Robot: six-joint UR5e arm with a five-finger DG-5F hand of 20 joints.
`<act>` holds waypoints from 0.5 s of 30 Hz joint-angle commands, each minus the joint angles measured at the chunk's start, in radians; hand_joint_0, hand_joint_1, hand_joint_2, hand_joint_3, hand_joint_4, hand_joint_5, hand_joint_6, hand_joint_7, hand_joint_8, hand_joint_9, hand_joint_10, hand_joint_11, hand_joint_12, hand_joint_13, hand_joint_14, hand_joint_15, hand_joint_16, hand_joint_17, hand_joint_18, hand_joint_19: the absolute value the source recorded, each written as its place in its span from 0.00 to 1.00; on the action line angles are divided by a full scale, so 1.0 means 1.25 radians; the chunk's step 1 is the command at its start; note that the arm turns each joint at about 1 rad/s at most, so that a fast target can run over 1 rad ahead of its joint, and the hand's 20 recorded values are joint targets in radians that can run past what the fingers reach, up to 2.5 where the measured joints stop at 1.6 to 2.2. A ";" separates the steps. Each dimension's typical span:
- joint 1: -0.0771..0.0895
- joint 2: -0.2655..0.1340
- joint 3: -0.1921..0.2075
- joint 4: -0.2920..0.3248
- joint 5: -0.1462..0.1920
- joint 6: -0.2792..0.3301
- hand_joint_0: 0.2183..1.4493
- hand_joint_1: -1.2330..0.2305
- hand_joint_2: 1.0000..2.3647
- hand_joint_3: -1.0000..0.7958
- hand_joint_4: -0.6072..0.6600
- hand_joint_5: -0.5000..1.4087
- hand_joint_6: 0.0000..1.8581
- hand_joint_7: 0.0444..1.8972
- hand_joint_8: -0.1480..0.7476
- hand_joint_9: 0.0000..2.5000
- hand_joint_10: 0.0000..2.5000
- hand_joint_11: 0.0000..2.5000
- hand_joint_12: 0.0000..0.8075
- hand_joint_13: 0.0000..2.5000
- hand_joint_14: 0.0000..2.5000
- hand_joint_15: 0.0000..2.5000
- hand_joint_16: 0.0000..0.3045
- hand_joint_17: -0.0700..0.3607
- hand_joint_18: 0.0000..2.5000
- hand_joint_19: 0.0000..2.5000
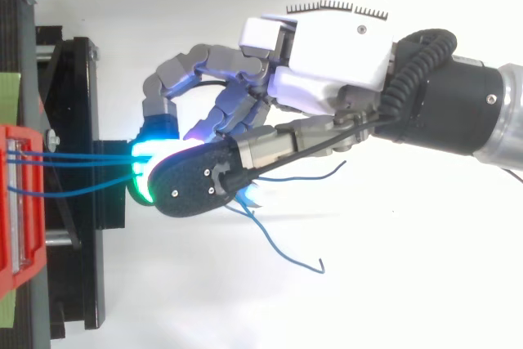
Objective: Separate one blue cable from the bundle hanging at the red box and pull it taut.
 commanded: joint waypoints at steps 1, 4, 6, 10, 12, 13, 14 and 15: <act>-0.001 0.000 -0.001 0.000 0.000 0.001 0.33 0.32 0.01 0.42 0.53 0.16 0.47 0.62 0.47 0.45 0.01 0.55 0.48 0.46 0.01 0.54 0.16 0.41 0.37 0.31; 0.000 0.000 0.000 0.000 0.000 -0.001 0.35 0.28 0.01 0.43 0.50 0.16 0.48 0.65 0.47 0.44 0.01 0.55 0.48 0.46 0.01 0.54 0.16 0.41 0.37 0.31; 0.000 0.000 0.000 0.002 0.000 -0.001 0.39 0.24 0.01 0.41 0.49 0.16 0.48 0.69 0.46 0.44 0.01 0.55 0.48 0.46 0.01 0.53 0.16 0.41 0.37 0.30; 0.000 0.000 -0.001 0.000 0.000 -0.001 0.46 0.24 0.00 0.28 0.51 0.16 0.48 0.67 0.45 0.43 0.01 0.54 0.47 0.44 0.01 0.51 0.15 0.41 0.36 0.28; 0.000 -0.001 0.000 0.000 0.000 -0.001 0.46 0.24 0.00 0.28 0.50 0.16 0.48 0.66 0.45 0.43 0.01 0.54 0.47 0.43 0.01 0.51 0.15 0.41 0.36 0.28; 0.000 -0.001 0.000 0.000 0.000 -0.001 0.45 0.24 0.00 0.28 0.50 0.16 0.48 0.66 0.44 0.42 0.01 0.53 0.47 0.43 0.01 0.50 0.15 0.41 0.36 0.28; 0.000 0.000 0.000 0.000 0.000 -0.001 0.44 0.24 0.00 0.28 0.50 0.16 0.48 0.66 0.44 0.42 0.01 0.53 0.47 0.43 0.01 0.50 0.15 0.41 0.36 0.28; 0.000 0.000 -0.001 0.000 0.000 -0.001 0.44 0.23 0.00 0.28 0.50 0.16 0.48 0.66 0.44 0.42 0.01 0.53 0.47 0.43 0.01 0.50 0.15 0.40 0.36 0.28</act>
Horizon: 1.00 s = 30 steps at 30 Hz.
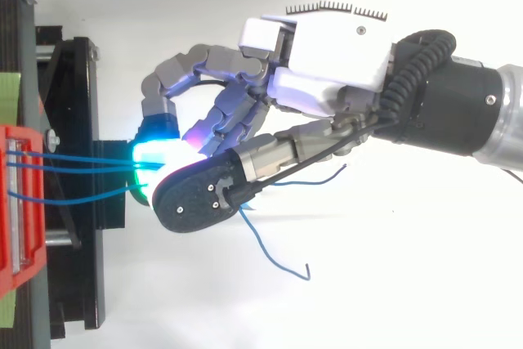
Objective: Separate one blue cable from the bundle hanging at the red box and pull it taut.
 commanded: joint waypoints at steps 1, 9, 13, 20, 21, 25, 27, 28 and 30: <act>0.000 -0.001 0.000 0.001 0.000 0.000 0.43 0.22 0.00 0.28 0.49 0.17 0.47 0.66 0.44 0.42 0.01 0.53 0.47 0.42 0.01 0.49 0.15 0.40 0.36 0.28; 0.000 0.000 0.000 0.001 0.000 0.000 0.30 0.18 0.00 0.28 0.52 0.18 0.47 0.66 0.44 0.44 0.01 0.53 0.48 0.41 0.01 0.48 0.15 0.40 0.34 0.28; 0.000 -0.001 0.000 0.001 0.001 0.000 0.21 0.19 0.00 0.28 0.54 0.18 0.47 0.63 0.48 0.44 0.01 0.53 0.53 0.41 0.01 0.47 0.17 0.43 0.35 0.28; 0.000 0.000 0.000 0.001 0.001 0.000 0.18 0.24 0.00 0.28 0.56 0.18 0.47 0.60 0.50 0.44 0.00 0.52 0.55 0.41 0.01 0.46 0.18 0.45 0.35 0.27; 0.000 0.000 0.000 0.001 0.001 0.000 0.18 0.24 0.00 0.28 0.56 0.18 0.47 0.59 0.50 0.44 0.00 0.52 0.54 0.41 0.01 0.46 0.18 0.45 0.35 0.27; 0.000 -0.001 0.000 0.001 0.001 0.000 0.20 0.18 0.00 0.28 0.55 0.18 0.46 0.60 0.48 0.43 0.01 0.52 0.54 0.40 0.01 0.46 0.18 0.44 0.34 0.27; 0.000 -0.001 0.000 0.001 0.001 0.000 0.21 0.13 0.00 0.28 0.55 0.17 0.46 0.61 0.47 0.41 0.01 0.52 0.52 0.38 0.01 0.45 0.17 0.44 0.33 0.27; 0.000 0.000 0.000 0.001 0.001 0.000 0.22 0.11 0.00 0.28 0.54 0.17 0.46 0.60 0.46 0.40 0.01 0.51 0.51 0.37 0.01 0.43 0.17 0.43 0.32 0.26; 0.000 0.000 0.000 0.001 0.001 0.000 0.23 0.10 0.00 0.28 0.54 0.17 0.46 0.59 0.46 0.38 0.01 0.51 0.50 0.35 0.01 0.40 0.17 0.43 0.30 0.24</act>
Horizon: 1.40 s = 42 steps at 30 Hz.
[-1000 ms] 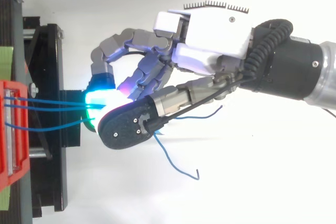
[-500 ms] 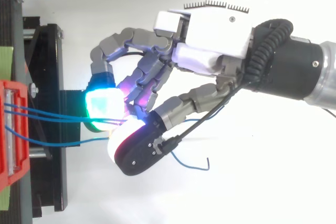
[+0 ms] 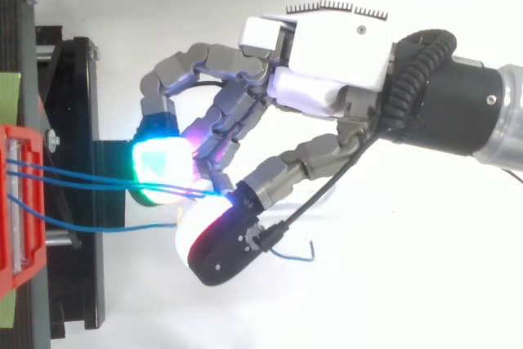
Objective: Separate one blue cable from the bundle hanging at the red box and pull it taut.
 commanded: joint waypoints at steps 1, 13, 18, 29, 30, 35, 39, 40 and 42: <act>0.000 0.000 0.000 0.000 0.000 0.000 0.23 0.09 0.00 0.28 0.53 0.16 0.46 0.58 0.45 0.37 0.01 0.50 0.50 0.34 0.01 0.38 0.17 0.43 0.30 0.24; -0.003 0.000 0.000 -0.002 -0.005 0.004 0.17 0.18 0.00 0.28 0.58 0.15 0.43 0.45 0.47 0.30 0.00 0.46 0.51 0.28 0.01 0.31 0.19 0.46 0.26 0.20; -0.003 0.000 0.000 -0.002 -0.005 0.002 0.26 0.36 0.00 0.28 0.57 0.17 0.39 0.53 0.46 0.34 0.01 0.46 0.48 0.30 0.01 0.31 0.16 0.42 0.26 0.23; -0.003 0.000 0.000 -0.001 -0.005 0.001 0.33 0.32 0.01 0.34 0.55 0.16 0.43 0.54 0.46 0.37 0.01 0.48 0.46 0.34 0.01 0.34 0.15 0.40 0.28 0.25; -0.003 0.000 0.000 -0.001 -0.006 0.001 0.33 0.32 0.01 0.34 0.56 0.16 0.43 0.54 0.45 0.37 0.01 0.48 0.46 0.34 0.01 0.35 0.15 0.40 0.29 0.25; -0.003 0.000 0.000 -0.001 -0.009 0.002 0.25 0.41 0.00 0.28 0.58 0.16 0.44 0.51 0.47 0.42 0.00 0.53 0.49 0.39 0.01 0.40 0.16 0.42 0.32 0.27; -0.003 0.000 0.000 -0.001 -0.021 0.004 0.25 0.38 0.00 0.28 0.59 0.16 0.44 0.51 0.46 0.44 0.00 0.60 0.48 0.44 0.01 0.49 0.17 0.43 0.34 0.28; -0.003 0.000 0.000 -0.001 -0.026 0.005 0.25 0.36 0.00 0.28 0.59 0.15 0.44 0.50 0.46 0.44 0.00 0.62 0.49 0.45 0.01 0.52 0.17 0.43 0.35 0.28; -0.003 0.000 0.000 -0.001 -0.029 0.005 0.25 0.35 0.00 0.28 0.59 0.15 0.44 0.50 0.45 0.44 0.00 0.62 0.48 0.46 0.01 0.54 0.17 0.43 0.35 0.28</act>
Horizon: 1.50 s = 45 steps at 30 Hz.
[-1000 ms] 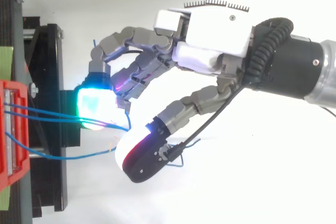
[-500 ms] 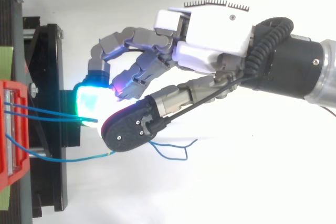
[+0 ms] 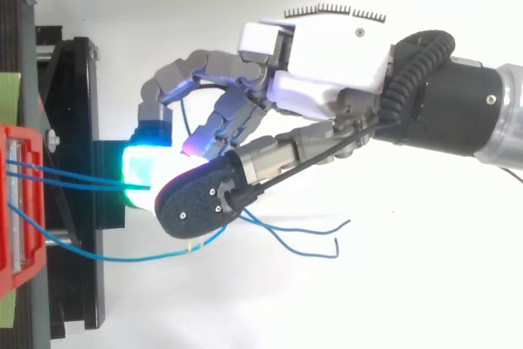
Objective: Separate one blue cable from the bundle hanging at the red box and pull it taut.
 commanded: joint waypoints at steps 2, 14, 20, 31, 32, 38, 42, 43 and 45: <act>0.000 0.000 0.000 0.000 -0.011 0.001 0.25 0.35 0.00 0.28 0.59 0.15 0.44 0.49 0.46 0.44 0.00 0.63 0.47 0.47 0.01 0.55 0.17 0.43 0.35 0.29; 0.001 0.000 0.000 0.001 -0.011 0.001 0.28 0.34 0.00 0.28 0.59 0.15 0.43 0.49 0.45 0.42 0.00 0.62 0.42 0.52 0.04 0.72 0.16 0.42 0.38 0.32; 0.001 0.000 0.000 0.001 -0.011 0.001 0.29 0.33 0.00 0.28 0.59 0.15 0.43 0.48 0.44 0.43 0.00 0.63 0.40 0.51 0.15 0.69 0.16 0.42 0.39 0.33; 0.001 0.000 -0.001 0.001 -0.011 0.001 0.36 0.33 0.00 0.28 0.58 0.16 0.43 0.49 0.44 0.44 0.00 0.64 0.38 0.50 0.30 0.67 0.15 0.41 0.41 0.35; 0.001 0.000 -0.001 0.001 -0.011 0.001 0.36 0.32 0.00 0.29 0.58 0.16 0.43 0.50 0.44 0.44 0.00 0.64 0.38 0.50 0.29 0.67 0.15 0.41 0.41 0.35; 0.002 0.000 -0.001 0.001 -0.011 0.001 0.38 0.30 0.01 0.37 0.57 0.15 0.44 0.49 0.44 0.44 0.01 0.64 0.39 0.50 0.31 0.67 0.15 0.41 0.42 0.35; 0.002 0.000 -0.001 0.001 -0.011 0.001 0.37 0.30 0.01 0.38 0.58 0.15 0.44 0.49 0.44 0.44 0.02 0.64 0.39 0.50 0.32 0.65 0.15 0.41 0.42 0.35; 0.004 0.000 -0.001 0.001 -0.011 0.001 0.37 0.30 0.01 0.39 0.57 0.15 0.44 0.48 0.44 0.44 0.02 0.64 0.39 0.50 0.32 0.66 0.15 0.41 0.42 0.35; 0.002 0.000 -0.001 0.001 -0.011 0.001 0.37 0.31 0.01 0.40 0.57 0.15 0.44 0.49 0.44 0.45 0.04 0.63 0.39 0.50 0.33 0.65 0.15 0.41 0.42 0.35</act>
